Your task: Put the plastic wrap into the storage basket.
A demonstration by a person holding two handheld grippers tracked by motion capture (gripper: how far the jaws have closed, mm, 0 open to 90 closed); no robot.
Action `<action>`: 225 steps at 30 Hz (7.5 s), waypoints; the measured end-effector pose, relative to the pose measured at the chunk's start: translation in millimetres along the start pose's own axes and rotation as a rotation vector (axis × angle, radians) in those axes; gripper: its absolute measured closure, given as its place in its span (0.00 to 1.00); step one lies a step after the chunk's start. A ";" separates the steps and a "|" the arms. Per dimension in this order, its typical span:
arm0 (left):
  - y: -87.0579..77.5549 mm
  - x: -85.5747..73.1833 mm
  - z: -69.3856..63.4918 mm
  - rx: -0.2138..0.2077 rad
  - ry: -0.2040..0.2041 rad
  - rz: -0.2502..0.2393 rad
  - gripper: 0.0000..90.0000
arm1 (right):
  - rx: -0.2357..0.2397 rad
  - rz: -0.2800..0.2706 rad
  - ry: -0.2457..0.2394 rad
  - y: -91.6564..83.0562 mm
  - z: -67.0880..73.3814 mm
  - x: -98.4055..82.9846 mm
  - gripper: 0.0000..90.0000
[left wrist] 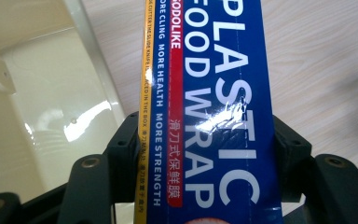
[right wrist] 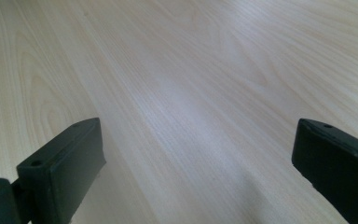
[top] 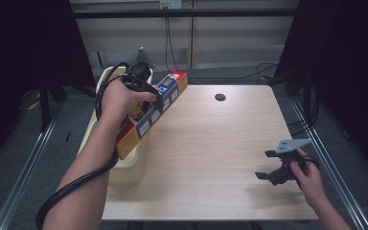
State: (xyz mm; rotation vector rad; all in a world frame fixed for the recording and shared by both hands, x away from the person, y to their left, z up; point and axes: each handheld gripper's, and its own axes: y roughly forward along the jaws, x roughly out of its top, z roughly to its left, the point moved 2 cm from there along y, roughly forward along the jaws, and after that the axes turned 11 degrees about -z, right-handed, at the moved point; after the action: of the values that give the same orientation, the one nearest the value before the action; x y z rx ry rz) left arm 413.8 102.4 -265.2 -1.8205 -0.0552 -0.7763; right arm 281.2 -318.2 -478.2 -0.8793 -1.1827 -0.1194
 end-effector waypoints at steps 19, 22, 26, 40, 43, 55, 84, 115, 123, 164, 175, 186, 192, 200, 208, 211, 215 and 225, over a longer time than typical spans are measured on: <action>-20.0 -4.0 19.9 0.056 -0.056 -0.019 0.45 | -0.003 0.000 -0.009 0.0 0.8 1.6 0.02; -21.3 -4.9 21.9 0.065 -0.077 -0.025 0.45 | -0.004 0.001 -0.009 0.2 0.8 1.5 0.02; -23.5 -5.9 25.7 0.072 -0.081 -0.032 0.45 | -0.007 0.001 -0.008 0.3 0.7 1.4 0.02; -31.9 -8.7 36.0 0.099 -0.123 -0.050 0.45 | -0.002 0.004 -0.003 0.7 1.0 1.0 0.02; -34.0 -9.2 39.2 0.101 -0.131 -0.047 0.45 | -0.002 0.002 -0.004 0.7 1.0 1.3 0.02; -38.2 -11.6 48.5 0.147 -0.197 -0.065 0.45 | -0.003 0.004 -0.008 0.8 1.6 2.1 0.02; -33.4 -20.9 64.4 0.224 -0.274 -0.057 0.45 | -0.004 -0.001 -0.010 0.0 1.4 2.0 0.02; -4.9 -33.5 68.7 0.218 -0.311 -0.012 0.45 | -0.004 -0.002 -0.009 0.1 0.5 1.0 0.02; -0.6 -36.4 69.9 0.213 -0.324 -0.005 0.45 | -0.008 0.001 -0.007 0.0 0.6 0.9 0.02; 21.9 -49.2 75.3 0.202 -0.374 0.040 0.45 | -0.007 -0.001 -0.011 0.4 0.2 0.9 0.02; 30.0 -53.1 76.9 0.196 -0.379 0.051 0.45 | -0.007 0.003 -0.017 1.2 0.4 0.8 0.02; 35.0 -56.6 78.3 0.197 -0.381 0.061 0.45 | -0.009 0.005 -0.020 0.9 0.7 1.1 0.02; 37.4 -60.1 80.3 0.202 -0.387 0.073 0.45 | -0.011 0.006 -0.019 0.9 0.9 1.0 0.02; 40.4 -65.1 81.4 0.201 -0.404 0.089 0.45 | -0.009 0.006 -0.024 1.6 1.2 1.3 0.02; 42.7 -66.2 82.6 0.198 -0.411 0.100 0.45 | -0.009 0.005 -0.027 2.0 1.0 1.1 0.02; 43.5 -66.9 83.1 0.200 -0.418 0.100 0.45 | -0.009 0.006 -0.026 1.9 1.1 1.0 0.02; 44.0 -68.4 83.8 0.200 -0.423 0.111 0.45 | -0.009 0.004 -0.024 1.3 1.2 1.2 0.02; 45.9 -68.9 83.1 0.193 -0.415 0.119 0.45 | -0.006 0.007 -0.025 1.8 1.7 1.2 0.02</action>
State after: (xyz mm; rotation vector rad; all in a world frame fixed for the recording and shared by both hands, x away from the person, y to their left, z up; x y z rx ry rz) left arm 417.7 177.9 -354.9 -1.7544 -0.2794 -0.2897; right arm 281.4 -315.5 -478.0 -0.8922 -1.2029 -0.1065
